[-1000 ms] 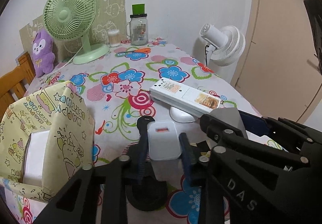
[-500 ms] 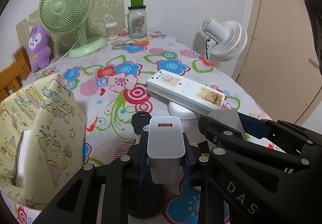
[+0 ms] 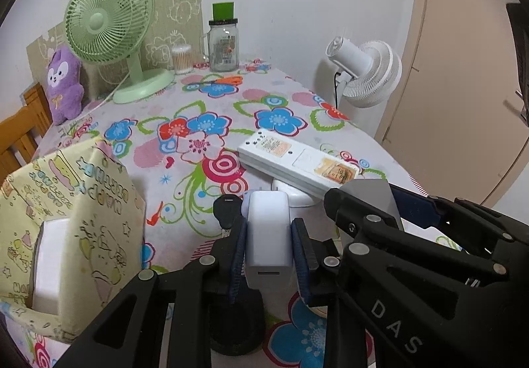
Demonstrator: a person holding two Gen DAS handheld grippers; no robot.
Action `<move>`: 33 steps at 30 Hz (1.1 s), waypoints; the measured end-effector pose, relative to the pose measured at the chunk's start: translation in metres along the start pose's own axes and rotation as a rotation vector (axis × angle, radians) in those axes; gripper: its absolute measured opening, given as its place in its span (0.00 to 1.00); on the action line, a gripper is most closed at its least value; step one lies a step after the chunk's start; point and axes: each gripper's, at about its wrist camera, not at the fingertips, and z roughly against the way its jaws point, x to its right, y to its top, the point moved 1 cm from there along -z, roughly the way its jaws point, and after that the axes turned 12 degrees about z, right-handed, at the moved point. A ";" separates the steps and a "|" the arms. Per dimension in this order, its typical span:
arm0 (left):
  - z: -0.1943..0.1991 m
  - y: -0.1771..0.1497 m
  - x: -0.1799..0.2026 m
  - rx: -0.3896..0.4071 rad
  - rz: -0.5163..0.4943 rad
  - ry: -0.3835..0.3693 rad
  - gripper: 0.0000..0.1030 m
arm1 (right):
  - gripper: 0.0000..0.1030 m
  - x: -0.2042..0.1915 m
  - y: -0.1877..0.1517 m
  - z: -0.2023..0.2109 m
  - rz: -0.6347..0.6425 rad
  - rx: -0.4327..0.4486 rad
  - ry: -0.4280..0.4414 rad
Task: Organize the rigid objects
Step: 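Close the right gripper on the white wall charger and lift it, then carry the held charger with the right gripper over the fabric box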
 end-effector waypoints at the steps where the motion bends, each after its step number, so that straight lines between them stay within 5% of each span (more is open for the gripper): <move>1: 0.002 0.001 0.000 0.003 0.000 -0.004 0.26 | 0.42 -0.001 0.001 0.003 0.001 0.005 -0.004; 33: 0.076 0.025 -0.004 0.105 -0.021 -0.022 0.26 | 0.42 -0.034 0.031 0.074 0.042 0.114 -0.056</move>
